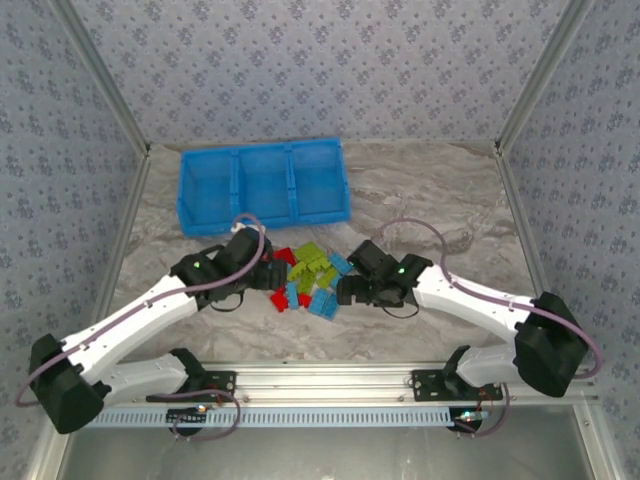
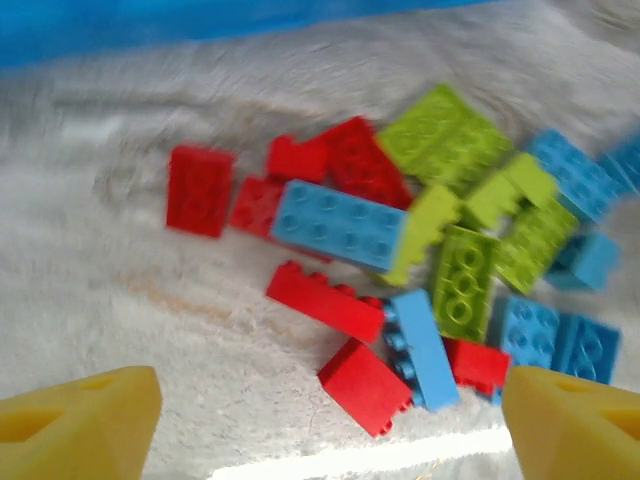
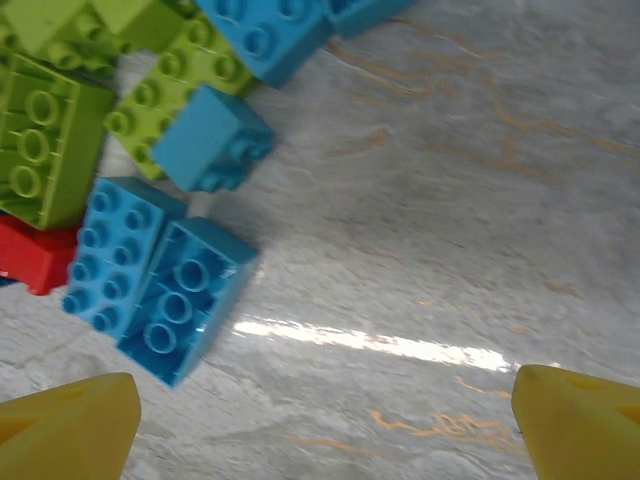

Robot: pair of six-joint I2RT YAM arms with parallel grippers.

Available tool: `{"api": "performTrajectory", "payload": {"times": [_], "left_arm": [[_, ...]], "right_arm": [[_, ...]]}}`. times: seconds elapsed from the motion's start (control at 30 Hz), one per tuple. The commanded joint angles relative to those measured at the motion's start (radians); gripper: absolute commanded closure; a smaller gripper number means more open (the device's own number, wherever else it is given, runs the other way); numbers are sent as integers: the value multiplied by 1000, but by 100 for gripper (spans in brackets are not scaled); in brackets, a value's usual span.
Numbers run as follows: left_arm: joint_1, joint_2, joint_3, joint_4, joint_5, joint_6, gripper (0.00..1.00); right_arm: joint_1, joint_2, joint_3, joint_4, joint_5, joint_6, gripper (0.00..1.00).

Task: Sort the legos into containers by color

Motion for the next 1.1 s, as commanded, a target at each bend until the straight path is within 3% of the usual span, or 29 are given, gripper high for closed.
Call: {"api": "performTrajectory", "payload": {"times": [0.0,0.17,0.3,0.47,0.8,1.07], "left_arm": [[108,30,-48,73,135,-223,17],[123,178,32,119,135,-271,26],[124,327,95,118,207,-383,22],[125,415,101,110,193,-510,20],[136,492,119,158,180,-463,19],[147,524,125,190,193,-426,34]], "right_arm": [[39,18,63,36,61,42,1],[57,19,63,23,89,51,0],[60,5,46,23,98,61,0],[69,-31,23,23,118,80,0],[73,-74,-7,-5,130,100,0],[94,-75,2,-19,145,103,0]]}}
